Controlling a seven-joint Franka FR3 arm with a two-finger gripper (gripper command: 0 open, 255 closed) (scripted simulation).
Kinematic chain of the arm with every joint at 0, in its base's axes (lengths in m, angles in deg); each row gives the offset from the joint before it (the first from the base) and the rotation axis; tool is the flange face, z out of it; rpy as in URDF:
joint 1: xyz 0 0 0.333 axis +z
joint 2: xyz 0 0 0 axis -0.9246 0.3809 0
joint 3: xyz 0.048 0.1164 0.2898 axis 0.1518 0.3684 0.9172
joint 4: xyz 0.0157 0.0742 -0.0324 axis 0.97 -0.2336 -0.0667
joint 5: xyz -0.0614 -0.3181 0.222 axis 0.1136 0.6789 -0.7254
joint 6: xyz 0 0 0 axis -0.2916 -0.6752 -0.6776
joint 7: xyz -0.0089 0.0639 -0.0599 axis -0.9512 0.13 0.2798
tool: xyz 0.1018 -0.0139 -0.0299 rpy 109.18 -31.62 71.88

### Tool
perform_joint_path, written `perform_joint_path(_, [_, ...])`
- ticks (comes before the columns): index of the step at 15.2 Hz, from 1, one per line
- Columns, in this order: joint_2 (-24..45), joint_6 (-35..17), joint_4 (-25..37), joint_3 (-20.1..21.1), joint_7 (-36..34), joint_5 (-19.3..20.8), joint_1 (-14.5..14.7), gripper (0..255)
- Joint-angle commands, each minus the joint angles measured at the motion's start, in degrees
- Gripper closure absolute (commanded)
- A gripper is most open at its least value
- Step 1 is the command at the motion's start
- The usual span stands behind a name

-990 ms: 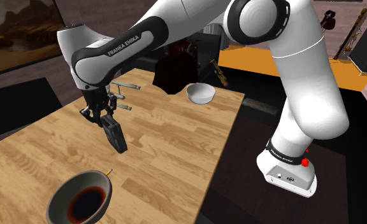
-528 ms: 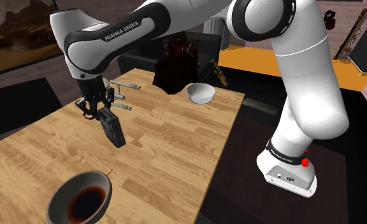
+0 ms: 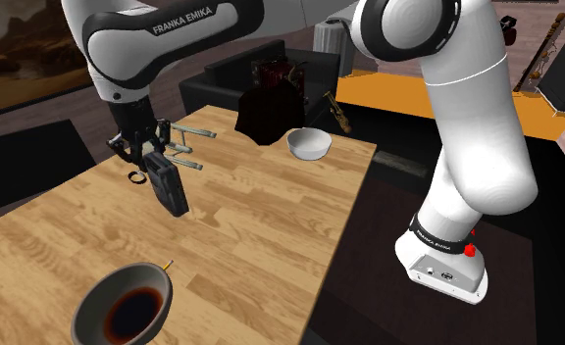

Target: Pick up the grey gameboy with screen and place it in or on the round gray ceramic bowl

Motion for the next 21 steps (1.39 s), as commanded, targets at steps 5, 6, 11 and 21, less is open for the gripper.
perform_joint_path(5, [-0.66, 4.21, 3.60, 0.15, 0.21, -0.23, 0.17, 255])
perform_joint_path(6, [-0.67, 4.97, 4.37, 0.16, 0.23, -0.25, 0.23, 255])
perform_joint_path(11, [-0.51, 8.30, 7.88, 0.21, 0.32, -0.26, 0.54, 255])
perform_joint_path(21, [1.66, 13.14, 14.74, 2.37, -10.60, 1.66, 10.43, 255])
